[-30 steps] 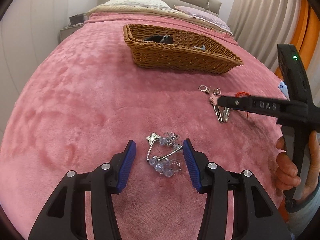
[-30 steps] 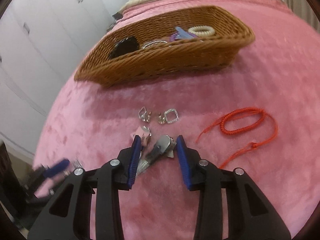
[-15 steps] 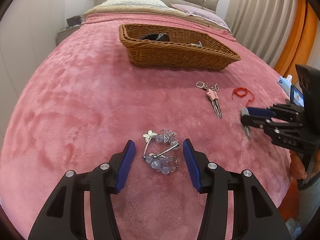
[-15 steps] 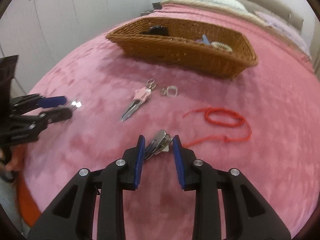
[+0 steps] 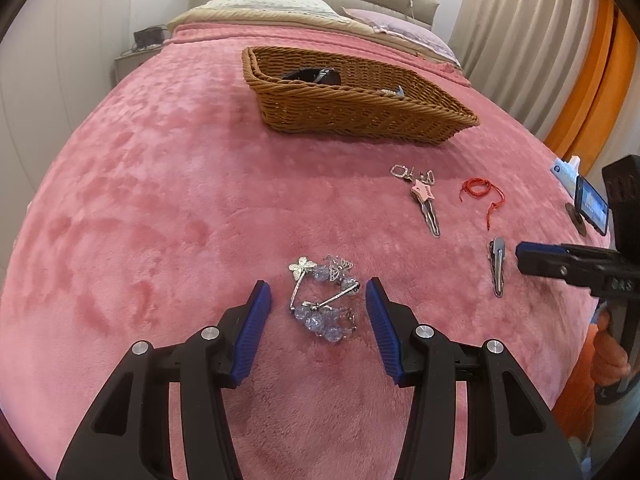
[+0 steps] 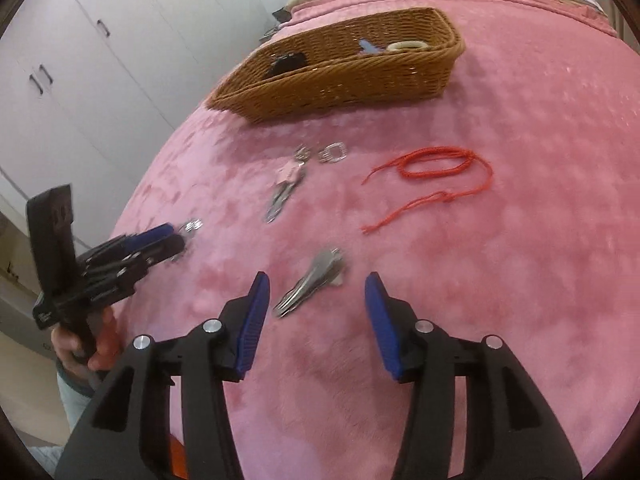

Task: Organize jewelry
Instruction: 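Grasp the crystal earrings with the left tool while the right tool grasps a silver hair clip, then carry both items over the basket and open both tools to drop them, then grasp the pink star hair clip with the left tool while the right tool grasps a silver earring, then lower both held items into the basket and open both tools, then grasp the last silver earring with the left tool while the right tool grasps the red cord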

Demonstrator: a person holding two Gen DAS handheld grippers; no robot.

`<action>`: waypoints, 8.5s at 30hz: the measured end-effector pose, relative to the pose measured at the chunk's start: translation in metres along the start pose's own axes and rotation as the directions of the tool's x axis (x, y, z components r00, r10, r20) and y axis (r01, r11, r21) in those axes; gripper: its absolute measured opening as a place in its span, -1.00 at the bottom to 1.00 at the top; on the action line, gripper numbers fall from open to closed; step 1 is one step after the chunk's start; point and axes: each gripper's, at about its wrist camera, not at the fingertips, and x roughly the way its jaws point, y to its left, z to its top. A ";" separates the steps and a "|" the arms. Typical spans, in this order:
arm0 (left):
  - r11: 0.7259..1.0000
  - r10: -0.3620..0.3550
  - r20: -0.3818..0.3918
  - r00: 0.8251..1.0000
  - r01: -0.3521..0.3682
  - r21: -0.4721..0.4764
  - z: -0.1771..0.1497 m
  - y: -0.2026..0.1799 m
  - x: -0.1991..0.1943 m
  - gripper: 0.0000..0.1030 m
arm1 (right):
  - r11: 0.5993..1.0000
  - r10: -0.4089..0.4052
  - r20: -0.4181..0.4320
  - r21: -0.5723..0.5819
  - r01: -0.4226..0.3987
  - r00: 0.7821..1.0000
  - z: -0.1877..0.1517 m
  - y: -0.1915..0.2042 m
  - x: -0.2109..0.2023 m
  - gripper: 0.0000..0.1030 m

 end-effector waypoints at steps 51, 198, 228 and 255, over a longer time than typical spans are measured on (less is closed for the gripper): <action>0.994 -0.105 0.334 0.937 0.110 0.005 0.068 -0.028 -0.079 -0.86 | 0.941 -0.113 0.416 -0.248 0.232 0.902 0.062 0.074 -0.044 -0.76; 0.994 -0.098 0.287 0.953 0.108 -0.019 0.198 -0.044 0.071 -0.71 | 0.973 -0.172 0.277 -0.104 0.207 0.945 0.226 -0.025 0.054 -0.63; 0.985 -0.158 0.349 0.924 0.173 -0.013 0.129 -0.064 -0.016 -0.19 | 0.982 -0.123 0.281 -0.106 0.158 0.952 0.137 -0.022 -0.029 -0.14; 0.998 -0.050 -0.014 0.999 0.049 -0.028 0.068 -0.072 0.080 -0.13 | 0.977 -0.207 0.117 -0.025 0.211 0.971 0.067 -0.072 0.030 -0.14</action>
